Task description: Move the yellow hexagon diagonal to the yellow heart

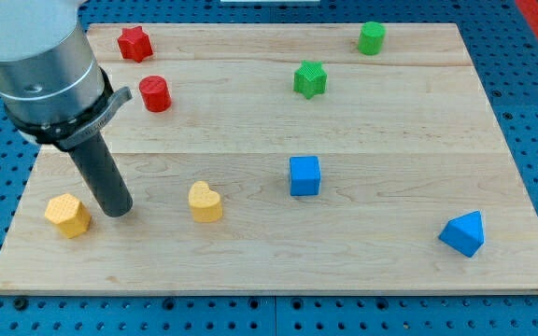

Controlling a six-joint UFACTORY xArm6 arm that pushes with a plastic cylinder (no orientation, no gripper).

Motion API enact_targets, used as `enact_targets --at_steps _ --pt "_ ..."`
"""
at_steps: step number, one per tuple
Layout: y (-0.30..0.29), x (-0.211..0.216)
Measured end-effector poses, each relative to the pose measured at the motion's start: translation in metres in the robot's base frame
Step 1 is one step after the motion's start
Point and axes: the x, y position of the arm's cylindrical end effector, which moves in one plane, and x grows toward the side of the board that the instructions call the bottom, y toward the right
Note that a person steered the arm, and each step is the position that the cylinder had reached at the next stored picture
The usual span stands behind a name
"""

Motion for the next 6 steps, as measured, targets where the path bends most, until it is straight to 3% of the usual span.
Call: enact_targets --at_steps 2,4,6 --pt "-0.024 -0.008" --pt "-0.088 -0.017" --pt "-0.065 0.024"
